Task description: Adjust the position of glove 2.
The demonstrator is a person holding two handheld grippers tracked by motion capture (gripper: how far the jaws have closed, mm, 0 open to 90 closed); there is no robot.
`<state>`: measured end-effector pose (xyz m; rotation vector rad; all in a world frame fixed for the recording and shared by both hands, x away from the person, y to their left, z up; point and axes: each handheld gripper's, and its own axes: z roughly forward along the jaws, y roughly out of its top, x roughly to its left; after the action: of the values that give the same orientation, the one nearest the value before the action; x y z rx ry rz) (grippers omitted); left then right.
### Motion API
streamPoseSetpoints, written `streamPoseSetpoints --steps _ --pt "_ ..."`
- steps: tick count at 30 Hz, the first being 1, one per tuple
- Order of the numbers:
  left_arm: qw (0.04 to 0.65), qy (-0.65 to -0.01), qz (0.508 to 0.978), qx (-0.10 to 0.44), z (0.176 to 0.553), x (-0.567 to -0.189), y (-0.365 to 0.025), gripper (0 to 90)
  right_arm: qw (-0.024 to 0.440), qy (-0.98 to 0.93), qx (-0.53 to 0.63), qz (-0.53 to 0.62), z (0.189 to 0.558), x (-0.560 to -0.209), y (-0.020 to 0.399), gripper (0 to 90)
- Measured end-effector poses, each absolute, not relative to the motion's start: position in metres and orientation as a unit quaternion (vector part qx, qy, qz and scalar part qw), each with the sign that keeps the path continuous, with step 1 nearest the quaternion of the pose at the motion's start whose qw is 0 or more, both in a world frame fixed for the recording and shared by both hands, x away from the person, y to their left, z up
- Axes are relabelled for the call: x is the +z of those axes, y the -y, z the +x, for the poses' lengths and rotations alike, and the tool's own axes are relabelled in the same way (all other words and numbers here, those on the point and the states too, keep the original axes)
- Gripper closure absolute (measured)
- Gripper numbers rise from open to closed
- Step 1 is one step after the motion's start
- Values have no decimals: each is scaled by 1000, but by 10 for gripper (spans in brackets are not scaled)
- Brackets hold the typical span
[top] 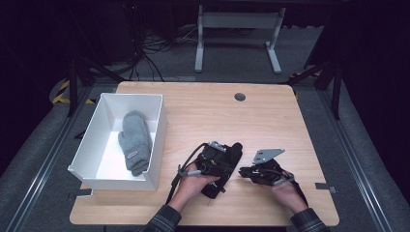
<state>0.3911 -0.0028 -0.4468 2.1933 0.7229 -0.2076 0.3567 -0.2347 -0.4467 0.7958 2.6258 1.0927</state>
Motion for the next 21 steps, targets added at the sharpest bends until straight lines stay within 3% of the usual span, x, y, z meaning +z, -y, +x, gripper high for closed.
streamPoseSetpoints --steps 3,4,5,6,8,10,16,21 --pt "414 -285 861 -75 388 -440 -1 538 108 -876 367 292 358 -445 255 655" --pt "414 -285 861 -75 388 -440 -1 541 108 -876 367 292 358 -445 255 655" --pt "415 -284 861 -76 387 -438 -3 541 113 -872 365 306 360 -444 264 597" --pt "415 -282 862 -71 384 -436 -4 655 128 -864 362 325 363 -445 277 521" --pt "411 -280 865 -67 382 -436 -3 693 132 -861 361 333 364 -446 281 498" --pt "405 -273 870 -72 379 -438 0 818 140 -852 358 356 370 -448 293 440" --pt "361 -267 890 -82 374 -452 14 898 149 -854 344 359 375 -456 292 354" --pt "337 -269 899 -76 370 -452 12 900 153 -858 338 356 377 -460 287 326"
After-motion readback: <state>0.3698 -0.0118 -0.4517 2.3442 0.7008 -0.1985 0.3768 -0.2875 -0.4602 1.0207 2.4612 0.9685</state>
